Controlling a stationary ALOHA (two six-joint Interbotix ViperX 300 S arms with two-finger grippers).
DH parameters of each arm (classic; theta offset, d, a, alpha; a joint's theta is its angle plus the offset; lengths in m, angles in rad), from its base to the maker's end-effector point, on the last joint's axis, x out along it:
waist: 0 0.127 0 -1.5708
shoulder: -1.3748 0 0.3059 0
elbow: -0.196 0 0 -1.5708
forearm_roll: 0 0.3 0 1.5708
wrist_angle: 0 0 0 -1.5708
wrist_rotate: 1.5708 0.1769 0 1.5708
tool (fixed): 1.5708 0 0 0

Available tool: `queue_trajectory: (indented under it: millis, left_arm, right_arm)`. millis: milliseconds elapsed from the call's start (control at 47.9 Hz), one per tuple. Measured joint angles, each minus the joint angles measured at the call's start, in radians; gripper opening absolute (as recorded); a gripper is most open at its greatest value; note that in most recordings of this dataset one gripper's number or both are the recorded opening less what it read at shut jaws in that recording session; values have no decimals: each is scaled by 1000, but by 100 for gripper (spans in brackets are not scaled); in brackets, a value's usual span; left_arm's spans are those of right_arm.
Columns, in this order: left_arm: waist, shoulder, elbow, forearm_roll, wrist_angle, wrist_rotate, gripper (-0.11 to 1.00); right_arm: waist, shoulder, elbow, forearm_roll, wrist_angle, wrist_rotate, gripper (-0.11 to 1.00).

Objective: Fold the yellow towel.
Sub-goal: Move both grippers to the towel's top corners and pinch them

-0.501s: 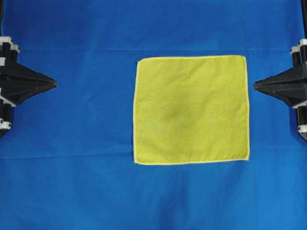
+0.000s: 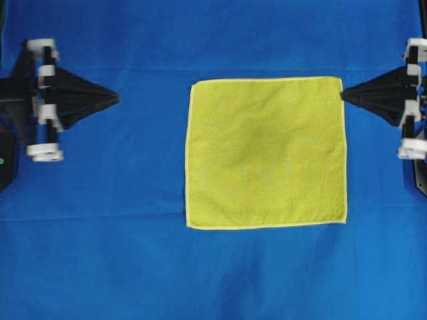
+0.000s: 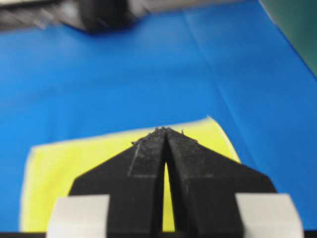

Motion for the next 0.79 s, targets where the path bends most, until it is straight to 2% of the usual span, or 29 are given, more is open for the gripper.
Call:
queue_trajectory:
  millis: [84,125,167,230,355,418,459,501,606,793]
  left_arm:
    - [31,78,-31,-2,2,0,1]
    - [44,110,-46,-2,3,0,6]
    - [57,143,-63,-2,6,0,15]
    - [74,202,-98,-2,15,0,34]
    - [104,313,-155,-2,25,0,71]
    - [120,370,-179,-2,25,0,83]
    - [135,419,-196,-2,25,0,84]
    - [149,462,-212,-2,23,0,83]
    - [181,569,-249,-2,8,0,83]
    - [207,738,-313,-2,-18,0,83]
  right_arm:
    - [-72,17,0,0,49,5,0]
    - [-106,29,0,0,74,5,1]
    - [-143,51,0,-2,95,5,1]
    - [-202,87,2,-8,118,5,4]
    - [-308,175,5,-29,135,5,36]
    - [-345,232,5,-48,137,5,52]
    - [-371,275,5,-61,135,6,61]
    - [-393,316,5,-74,130,6,64]
    - [-428,414,5,-97,100,6,61]
    - [-448,578,5,-121,14,5,61]
